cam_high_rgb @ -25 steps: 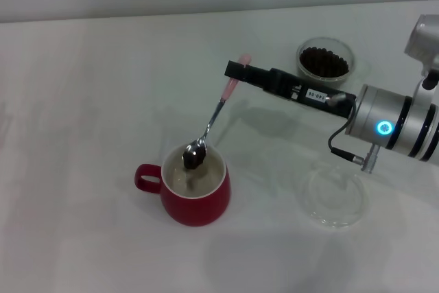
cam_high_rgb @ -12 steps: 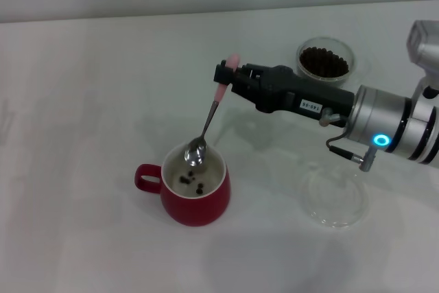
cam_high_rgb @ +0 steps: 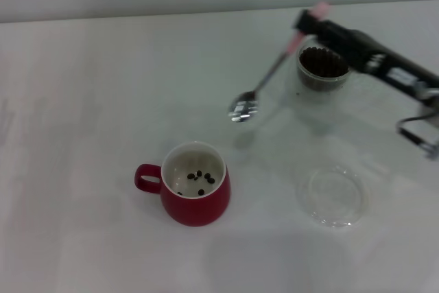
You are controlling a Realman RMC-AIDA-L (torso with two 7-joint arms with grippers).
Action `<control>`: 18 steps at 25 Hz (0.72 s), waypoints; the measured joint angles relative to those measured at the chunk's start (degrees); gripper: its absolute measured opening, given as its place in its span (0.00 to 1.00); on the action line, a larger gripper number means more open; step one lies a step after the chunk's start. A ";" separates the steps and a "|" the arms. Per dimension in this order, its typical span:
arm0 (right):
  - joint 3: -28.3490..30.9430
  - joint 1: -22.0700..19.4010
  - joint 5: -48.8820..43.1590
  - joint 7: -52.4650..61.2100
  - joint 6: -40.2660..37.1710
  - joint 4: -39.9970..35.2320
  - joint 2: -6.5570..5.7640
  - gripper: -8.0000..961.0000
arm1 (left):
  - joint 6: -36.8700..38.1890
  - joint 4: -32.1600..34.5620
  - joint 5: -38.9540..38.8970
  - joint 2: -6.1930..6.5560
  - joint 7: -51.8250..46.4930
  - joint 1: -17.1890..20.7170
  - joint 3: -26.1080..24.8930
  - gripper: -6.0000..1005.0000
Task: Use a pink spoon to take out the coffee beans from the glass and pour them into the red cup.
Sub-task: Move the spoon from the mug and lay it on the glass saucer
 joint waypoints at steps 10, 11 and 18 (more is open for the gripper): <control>1.06 0.23 -3.81 5.51 -4.60 10.96 -8.90 0.18 | -0.06 0.00 0.00 0.06 0.00 -0.03 0.00 0.89; 1.05 0.24 -4.36 5.55 -4.77 11.50 -9.35 0.18 | -0.07 0.00 0.00 0.07 0.00 -0.04 0.00 0.89; 1.24 -0.32 -5.93 6.19 -2.16 16.16 -9.52 0.18 | -0.07 0.00 0.01 0.09 0.00 -0.07 0.00 0.89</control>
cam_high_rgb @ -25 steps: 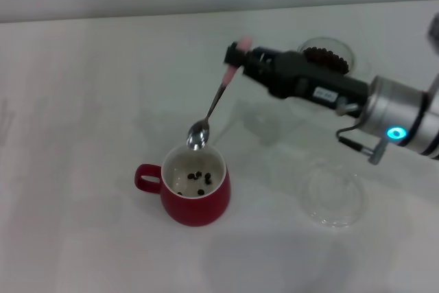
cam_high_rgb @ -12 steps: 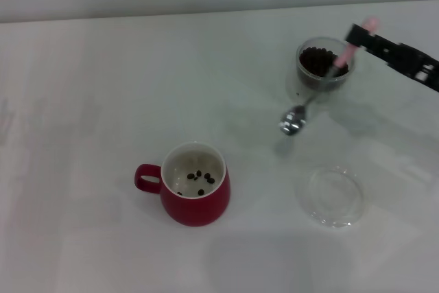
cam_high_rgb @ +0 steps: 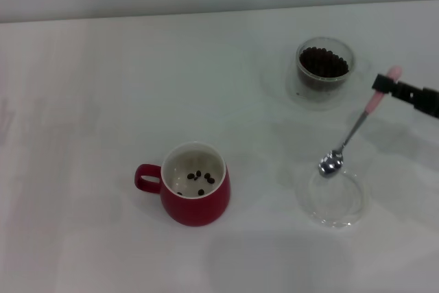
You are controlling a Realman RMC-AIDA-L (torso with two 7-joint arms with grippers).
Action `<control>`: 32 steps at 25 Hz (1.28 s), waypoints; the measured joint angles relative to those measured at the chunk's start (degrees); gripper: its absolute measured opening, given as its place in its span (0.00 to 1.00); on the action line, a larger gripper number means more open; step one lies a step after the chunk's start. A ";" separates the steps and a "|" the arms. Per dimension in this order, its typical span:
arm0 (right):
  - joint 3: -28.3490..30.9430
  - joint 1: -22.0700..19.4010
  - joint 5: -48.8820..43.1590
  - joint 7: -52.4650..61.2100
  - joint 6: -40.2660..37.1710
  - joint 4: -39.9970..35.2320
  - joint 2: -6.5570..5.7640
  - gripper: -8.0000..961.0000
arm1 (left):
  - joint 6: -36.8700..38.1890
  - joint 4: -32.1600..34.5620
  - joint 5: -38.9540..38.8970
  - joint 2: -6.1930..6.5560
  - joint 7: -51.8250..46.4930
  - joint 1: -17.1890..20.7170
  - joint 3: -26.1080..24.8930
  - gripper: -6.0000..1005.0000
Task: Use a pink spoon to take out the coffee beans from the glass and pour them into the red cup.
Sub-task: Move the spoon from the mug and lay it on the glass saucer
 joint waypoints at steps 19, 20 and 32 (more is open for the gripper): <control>-0.38 -2.99 -1.90 -4.33 6.64 0.49 3.50 0.19 | 0.01 0.00 0.35 -0.01 0.00 -0.79 0.00 0.89; -0.41 -3.07 -2.06 -4.37 6.66 0.53 3.52 0.19 | 0.01 0.00 0.33 -0.01 0.00 -0.76 0.00 0.89; 3.23 -7.13 -1.63 -5.44 6.89 0.25 5.45 0.19 | 0.01 0.00 0.35 -0.01 0.00 -0.77 0.00 0.89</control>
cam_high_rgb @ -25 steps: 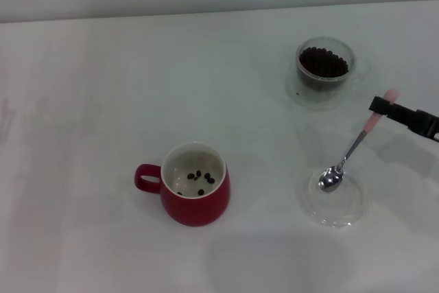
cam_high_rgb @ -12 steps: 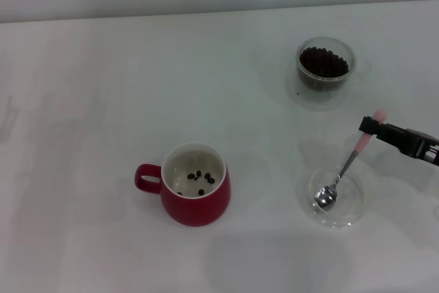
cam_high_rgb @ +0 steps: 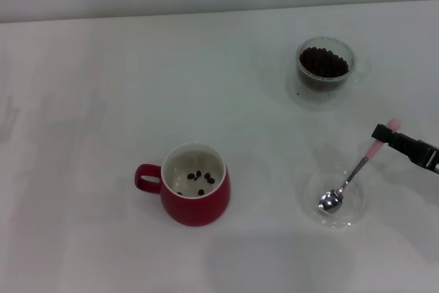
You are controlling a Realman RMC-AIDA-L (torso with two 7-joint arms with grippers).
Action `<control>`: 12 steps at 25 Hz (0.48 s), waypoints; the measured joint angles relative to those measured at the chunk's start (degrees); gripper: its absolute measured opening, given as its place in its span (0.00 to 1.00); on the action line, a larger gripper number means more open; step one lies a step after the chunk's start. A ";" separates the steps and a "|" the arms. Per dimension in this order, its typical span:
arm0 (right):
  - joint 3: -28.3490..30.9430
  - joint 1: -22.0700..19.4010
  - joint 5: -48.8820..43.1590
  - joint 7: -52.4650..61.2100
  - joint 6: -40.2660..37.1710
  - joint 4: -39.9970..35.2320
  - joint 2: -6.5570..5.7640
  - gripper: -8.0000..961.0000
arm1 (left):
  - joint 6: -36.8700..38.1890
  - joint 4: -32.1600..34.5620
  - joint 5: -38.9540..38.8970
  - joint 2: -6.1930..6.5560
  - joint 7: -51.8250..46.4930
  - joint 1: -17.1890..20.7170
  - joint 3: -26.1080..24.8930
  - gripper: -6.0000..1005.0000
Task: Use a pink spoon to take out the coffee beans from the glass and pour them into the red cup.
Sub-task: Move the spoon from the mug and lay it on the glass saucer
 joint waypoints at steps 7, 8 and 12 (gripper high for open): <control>2.85 -1.72 0.06 -0.37 -0.20 0.17 1.79 0.19 | 0.00 0.00 0.00 0.00 0.00 -0.26 0.00 0.89; 3.09 -2.02 0.07 -0.41 -0.21 0.09 2.03 0.19 | 0.00 0.00 0.00 0.00 0.00 -0.32 0.00 0.89; 3.21 -2.61 0.07 -0.43 -0.31 0.06 2.84 0.19 | 0.00 0.00 -0.03 0.00 0.00 -0.36 0.00 0.89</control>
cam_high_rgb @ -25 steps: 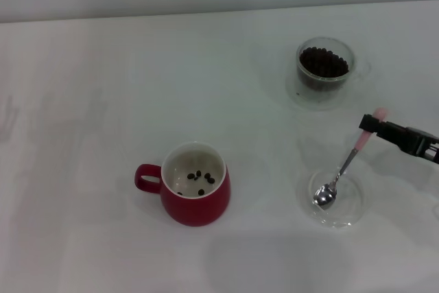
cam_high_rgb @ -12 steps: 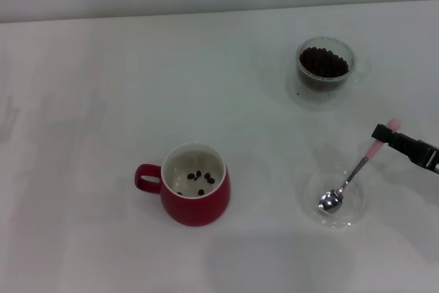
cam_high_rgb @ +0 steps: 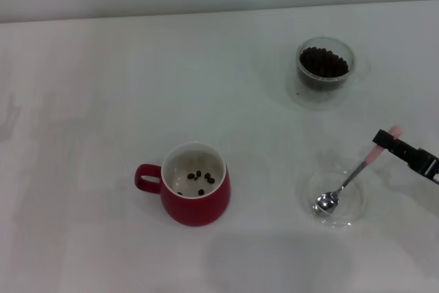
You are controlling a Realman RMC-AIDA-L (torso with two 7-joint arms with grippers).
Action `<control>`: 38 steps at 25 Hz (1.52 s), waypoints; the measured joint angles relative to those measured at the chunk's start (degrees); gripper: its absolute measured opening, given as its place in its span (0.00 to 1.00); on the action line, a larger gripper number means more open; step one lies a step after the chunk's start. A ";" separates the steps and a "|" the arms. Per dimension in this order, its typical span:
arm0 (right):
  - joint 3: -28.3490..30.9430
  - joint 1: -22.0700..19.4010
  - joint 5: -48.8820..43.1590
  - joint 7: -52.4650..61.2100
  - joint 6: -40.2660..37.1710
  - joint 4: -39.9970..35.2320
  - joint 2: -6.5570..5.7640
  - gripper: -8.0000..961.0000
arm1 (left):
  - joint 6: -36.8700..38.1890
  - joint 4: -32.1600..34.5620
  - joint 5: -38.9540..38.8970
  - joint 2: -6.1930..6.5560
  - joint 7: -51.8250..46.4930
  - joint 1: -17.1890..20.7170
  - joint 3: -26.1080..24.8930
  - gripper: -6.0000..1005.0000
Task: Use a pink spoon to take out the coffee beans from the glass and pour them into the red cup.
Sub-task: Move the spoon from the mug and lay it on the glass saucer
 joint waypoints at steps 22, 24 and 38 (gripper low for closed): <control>0.44 0.24 -0.10 -1.46 2.49 0.35 0.40 0.32 | 0.00 0.00 -0.29 0.00 0.00 -0.06 0.00 0.89; 0.50 0.27 -0.19 -1.46 2.71 0.29 0.16 0.33 | 0.00 0.00 -0.33 0.00 0.00 0.02 0.00 0.89; 3.01 0.67 -0.78 -2.37 4.79 -0.31 -0.98 0.42 | 0.30 0.00 -0.33 -0.18 0.00 0.08 0.00 0.89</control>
